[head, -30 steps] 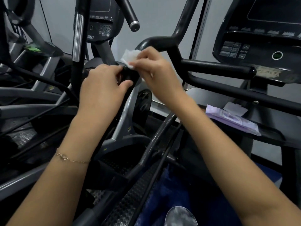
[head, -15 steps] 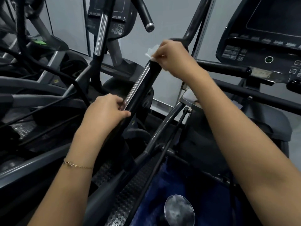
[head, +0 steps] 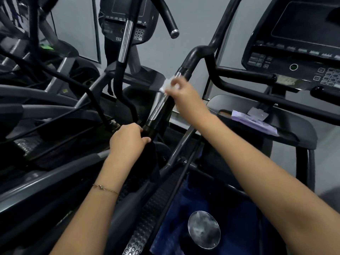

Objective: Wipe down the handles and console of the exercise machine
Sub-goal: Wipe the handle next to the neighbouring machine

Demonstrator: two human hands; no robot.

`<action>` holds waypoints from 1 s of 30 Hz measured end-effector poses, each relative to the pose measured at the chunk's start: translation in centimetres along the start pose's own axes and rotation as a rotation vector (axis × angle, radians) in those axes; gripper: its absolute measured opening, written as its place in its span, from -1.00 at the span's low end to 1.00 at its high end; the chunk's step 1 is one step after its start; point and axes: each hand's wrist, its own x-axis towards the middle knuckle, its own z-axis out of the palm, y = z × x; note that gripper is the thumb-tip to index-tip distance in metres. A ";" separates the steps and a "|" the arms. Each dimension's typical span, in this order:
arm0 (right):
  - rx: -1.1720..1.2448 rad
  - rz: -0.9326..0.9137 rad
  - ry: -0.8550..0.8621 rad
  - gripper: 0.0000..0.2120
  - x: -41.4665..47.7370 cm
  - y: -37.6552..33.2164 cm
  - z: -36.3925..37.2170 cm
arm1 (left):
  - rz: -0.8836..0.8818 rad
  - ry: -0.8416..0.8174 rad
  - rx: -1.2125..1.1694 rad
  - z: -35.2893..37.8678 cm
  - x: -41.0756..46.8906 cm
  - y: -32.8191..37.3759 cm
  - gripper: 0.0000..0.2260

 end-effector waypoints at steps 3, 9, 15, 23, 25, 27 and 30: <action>-0.067 -0.345 -0.107 -0.53 -3.4 -1.3 1.1 | -0.009 -0.007 -0.008 -0.1 0.1 -0.1 -0.64; -0.102 -0.121 0.015 -0.65 2.2 4.2 -1.3 | -0.038 0.006 -0.009 0.2 -0.1 -0.1 -0.60; 0.044 -0.203 0.070 -0.67 -1.7 0.5 1.9 | -0.059 0.061 -0.003 1.0 -0.8 0.1 -0.59; 0.213 -0.209 -0.012 -0.65 -8.7 -5.8 6.0 | -0.066 0.082 0.236 1.6 -6.8 -3.2 -0.71; 0.309 -0.106 0.043 -0.71 -9.7 -7.6 6.6 | -0.099 0.080 0.288 0.9 -9.3 -5.3 -0.72; 0.404 -0.036 0.073 -0.76 -11.2 -10.0 7.6 | -0.115 0.085 0.293 -0.5 -11.6 -7.0 -0.69; 0.541 0.082 0.035 -0.77 -14.0 -13.9 8.8 | -0.093 0.084 0.304 -2.7 -14.5 -8.9 -0.68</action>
